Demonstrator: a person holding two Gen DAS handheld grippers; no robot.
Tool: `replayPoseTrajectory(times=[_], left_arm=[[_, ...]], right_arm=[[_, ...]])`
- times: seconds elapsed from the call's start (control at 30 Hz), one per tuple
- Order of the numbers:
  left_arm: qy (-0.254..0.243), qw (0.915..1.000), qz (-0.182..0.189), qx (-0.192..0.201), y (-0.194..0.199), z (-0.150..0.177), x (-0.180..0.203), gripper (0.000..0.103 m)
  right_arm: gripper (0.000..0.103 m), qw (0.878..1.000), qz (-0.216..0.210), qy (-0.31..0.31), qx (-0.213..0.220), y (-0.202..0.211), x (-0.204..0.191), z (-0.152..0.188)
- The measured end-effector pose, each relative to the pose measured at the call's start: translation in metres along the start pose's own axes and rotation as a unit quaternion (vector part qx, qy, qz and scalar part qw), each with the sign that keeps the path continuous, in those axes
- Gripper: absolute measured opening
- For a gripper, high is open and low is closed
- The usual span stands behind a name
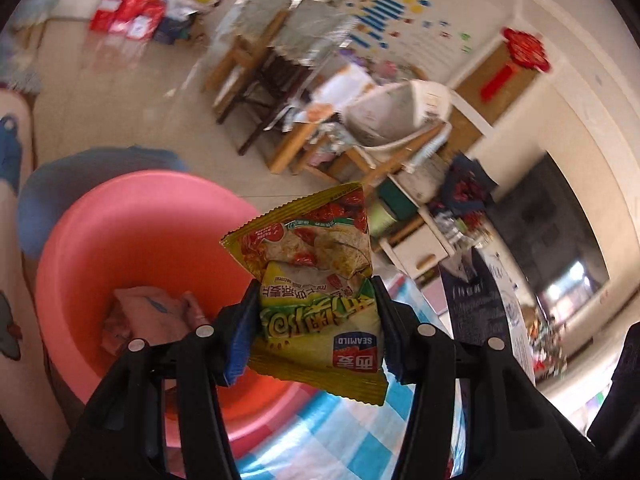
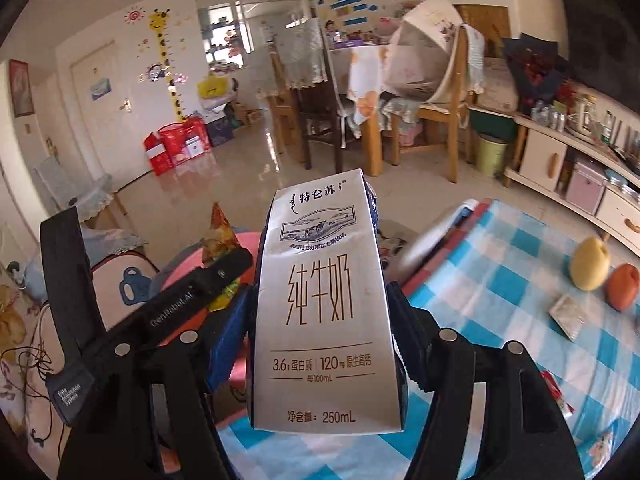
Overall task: Collect trash
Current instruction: 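Carry the chip bag and milk carton to the pink bucket and release both, then return both tools from the pink bucket to the table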
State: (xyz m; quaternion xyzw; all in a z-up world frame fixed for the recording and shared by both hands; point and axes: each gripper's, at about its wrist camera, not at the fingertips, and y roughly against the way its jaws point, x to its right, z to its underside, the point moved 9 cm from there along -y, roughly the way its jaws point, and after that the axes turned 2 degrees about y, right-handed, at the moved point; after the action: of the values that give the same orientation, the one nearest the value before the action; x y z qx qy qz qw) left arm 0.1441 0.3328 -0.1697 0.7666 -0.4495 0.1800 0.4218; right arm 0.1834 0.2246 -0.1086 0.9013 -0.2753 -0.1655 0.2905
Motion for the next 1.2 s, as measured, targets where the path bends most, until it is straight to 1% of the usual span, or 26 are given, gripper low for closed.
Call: replayPoseTrajectory(times=[0.03,0.1,0.17,0.2,0.23,0.3,0.37,0.4,0.43,0.47,0.53,0.6,0.63,0.7,0.77,0.83,1.0,1.2], left_arm=[[0.02,0.9997,-0.012,0.001,-0.001,-0.005,-0.013,0.055],[0.053,0.9983,-0.023,0.005,-0.002,-0.015,-0.034,0.056],[0.076,0.9962,-0.04,0.014,0.0,-0.02,-0.049,0.057],[0.084,0.9953,-0.045,0.017,0.001,-0.024,-0.056,0.057],[0.093,0.9946,-0.043,0.017,0.0,-0.027,-0.061,0.059],[0.095,0.994,-0.051,0.019,-0.001,-0.03,-0.067,0.063],[0.088,0.9943,-0.052,0.03,0.0,-0.035,-0.066,0.067],[0.083,0.9944,-0.055,0.037,0.001,-0.038,-0.064,0.076],[0.078,0.9944,-0.057,0.043,0.001,-0.039,-0.062,0.079],[0.072,0.9946,-0.057,0.048,0.002,-0.039,-0.06,0.079],[0.062,0.9954,-0.054,0.05,0.0,-0.04,-0.054,0.081],[0.055,0.9957,-0.053,0.052,0.0,-0.037,-0.049,0.084],[0.052,0.9958,-0.052,0.055,0.0,-0.036,-0.046,0.086],[0.045,0.9966,-0.038,0.058,-0.001,-0.033,-0.04,0.089],[0.034,0.9981,-0.014,0.05,-0.005,-0.028,-0.029,0.092],[0.026,0.9988,0.013,0.039,-0.01,-0.021,-0.016,0.097],[-0.005,0.9982,0.059,0.0,-0.017,0.006,0.017,0.097],[-0.064,0.993,0.084,-0.054,-0.014,0.047,0.053,0.097]], right_arm=[[0.067,1.0,-0.01,0.003,-0.002,-0.012,-0.011,-0.006],[0.067,0.999,-0.033,-0.001,-0.009,-0.036,-0.03,-0.016],[0.067,0.998,-0.057,-0.003,-0.019,-0.057,-0.044,-0.023],[0.067,0.998,-0.065,-0.001,-0.021,-0.066,-0.049,-0.025],[0.068,0.998,-0.064,-0.002,-0.026,-0.074,-0.05,-0.025],[0.068,0.996,-0.072,-0.022,-0.04,-0.09,-0.049,-0.024],[0.077,0.995,-0.076,-0.053,-0.039,-0.096,-0.042,-0.024],[0.085,0.995,-0.071,-0.065,-0.034,-0.096,-0.036,-0.024],[0.087,0.994,-0.066,-0.077,-0.028,-0.094,-0.03,-0.023],[0.087,0.994,-0.067,-0.085,-0.024,-0.091,-0.026,-0.022],[0.088,0.993,-0.065,-0.096,-0.018,-0.082,-0.016,-0.016],[0.089,0.993,-0.051,-0.104,-0.012,-0.071,-0.005,-0.01],[0.089,0.993,-0.044,-0.107,-0.009,-0.064,0.0,-0.007],[0.089,0.994,-0.026,-0.11,-0.004,-0.051,0.011,0.003],[0.089,0.994,0.001,-0.106,-0.004,-0.037,0.021,0.016],[0.089,0.995,0.028,-0.099,-0.008,-0.022,0.031,0.028],[0.089,0.993,0.091,-0.081,-0.001,0.028,0.061,0.059],[0.09,0.984,0.143,-0.101,0.019,0.1,0.102,0.099]])
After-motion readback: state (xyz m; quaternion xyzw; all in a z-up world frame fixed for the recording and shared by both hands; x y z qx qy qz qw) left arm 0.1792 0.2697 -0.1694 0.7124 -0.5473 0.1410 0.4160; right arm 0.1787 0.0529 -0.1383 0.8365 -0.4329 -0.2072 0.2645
